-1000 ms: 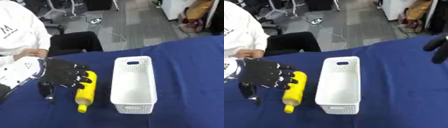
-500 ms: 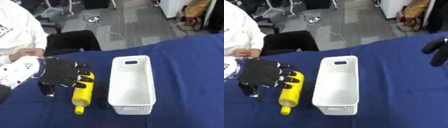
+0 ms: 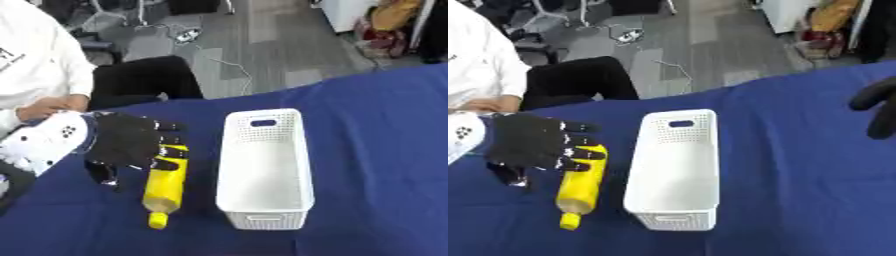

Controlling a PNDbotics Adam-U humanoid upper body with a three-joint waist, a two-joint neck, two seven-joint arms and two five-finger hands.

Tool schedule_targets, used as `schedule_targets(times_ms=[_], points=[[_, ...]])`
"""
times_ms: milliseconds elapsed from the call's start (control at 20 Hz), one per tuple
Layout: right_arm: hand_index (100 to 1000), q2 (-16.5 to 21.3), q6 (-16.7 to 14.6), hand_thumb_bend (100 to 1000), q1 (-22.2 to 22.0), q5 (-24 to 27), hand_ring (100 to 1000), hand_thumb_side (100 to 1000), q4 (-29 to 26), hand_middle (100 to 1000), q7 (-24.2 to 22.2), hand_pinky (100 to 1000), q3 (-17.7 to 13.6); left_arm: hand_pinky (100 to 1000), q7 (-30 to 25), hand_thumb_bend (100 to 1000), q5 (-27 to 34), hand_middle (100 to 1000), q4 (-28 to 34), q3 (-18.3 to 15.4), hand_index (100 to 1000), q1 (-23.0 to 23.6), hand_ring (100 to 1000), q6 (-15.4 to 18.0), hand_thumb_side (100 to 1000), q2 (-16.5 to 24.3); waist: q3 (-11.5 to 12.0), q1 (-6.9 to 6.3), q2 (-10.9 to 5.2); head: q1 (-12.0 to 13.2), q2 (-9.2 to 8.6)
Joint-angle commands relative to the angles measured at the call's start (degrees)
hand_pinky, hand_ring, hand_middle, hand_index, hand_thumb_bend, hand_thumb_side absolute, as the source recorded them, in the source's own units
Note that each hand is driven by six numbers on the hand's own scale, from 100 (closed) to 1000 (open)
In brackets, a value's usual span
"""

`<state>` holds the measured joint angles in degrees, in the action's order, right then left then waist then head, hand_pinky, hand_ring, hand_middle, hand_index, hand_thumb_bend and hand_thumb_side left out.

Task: Pick up objects on the table and place them in the box.

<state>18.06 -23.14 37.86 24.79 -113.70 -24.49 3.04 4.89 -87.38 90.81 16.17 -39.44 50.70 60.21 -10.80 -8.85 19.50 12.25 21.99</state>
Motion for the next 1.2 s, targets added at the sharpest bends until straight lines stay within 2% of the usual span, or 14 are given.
schedule_targets(times_ms=[50,500,1200], points=[[625,-0.12,0.01,190,1.33,0.41,493,1000,-0.89,551,-0.38,636,0.02,1000,1.30,1000,-1.46,914,-0.61,-1.25,845,-0.86,865,-0.16,395,0.84,-0.08,0.15,-0.79,1.12,-1.00],[626,-0.48,0.17,188,1.83,0.71,494,1000,-0.89,551,-1.00,638,0.19,1000,2.90,1000,-2.87,915,-2.17,-1.40,850,-1.11,864,-0.74,403,0.25,-0.59,0.01,-0.16,1.72,-1.94],[627,-0.91,0.50,186,2.36,0.87,494,1000,-0.89,551,-1.77,640,0.36,1000,2.52,1000,-2.98,918,-3.21,-0.73,863,-1.71,864,0.39,420,-0.76,-1.18,-0.20,0.30,2.15,-2.19]])
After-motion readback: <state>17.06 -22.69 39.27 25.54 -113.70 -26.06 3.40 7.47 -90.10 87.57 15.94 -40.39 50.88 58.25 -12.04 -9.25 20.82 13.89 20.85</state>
